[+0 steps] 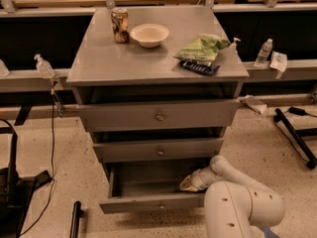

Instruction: Open bottom drawer

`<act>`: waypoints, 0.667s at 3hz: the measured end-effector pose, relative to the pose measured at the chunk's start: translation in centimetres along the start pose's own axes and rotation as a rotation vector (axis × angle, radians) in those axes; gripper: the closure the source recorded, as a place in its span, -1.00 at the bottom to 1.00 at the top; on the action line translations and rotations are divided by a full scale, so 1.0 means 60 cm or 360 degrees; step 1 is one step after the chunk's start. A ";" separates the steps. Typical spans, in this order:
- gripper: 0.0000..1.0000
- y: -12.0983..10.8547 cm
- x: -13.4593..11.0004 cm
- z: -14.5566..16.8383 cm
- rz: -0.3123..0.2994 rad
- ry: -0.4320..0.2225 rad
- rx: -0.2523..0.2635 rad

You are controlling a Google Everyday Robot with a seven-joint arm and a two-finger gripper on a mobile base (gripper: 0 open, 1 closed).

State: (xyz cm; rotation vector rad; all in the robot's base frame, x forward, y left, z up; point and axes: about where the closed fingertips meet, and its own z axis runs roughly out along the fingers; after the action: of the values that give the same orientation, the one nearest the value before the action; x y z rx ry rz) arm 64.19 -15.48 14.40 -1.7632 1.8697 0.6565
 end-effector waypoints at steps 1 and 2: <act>1.00 0.023 -0.006 -0.002 -0.0017 0.0014 -0.0053; 1.00 0.094 -0.041 -0.010 -0.0083 0.0015 -0.0168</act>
Offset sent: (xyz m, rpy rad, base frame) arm -0.0970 0.0273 0.0489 -0.0258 0.0736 0.1794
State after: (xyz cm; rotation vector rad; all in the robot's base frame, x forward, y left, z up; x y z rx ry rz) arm 58.70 -13.68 16.56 -1.8777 1.8185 0.7410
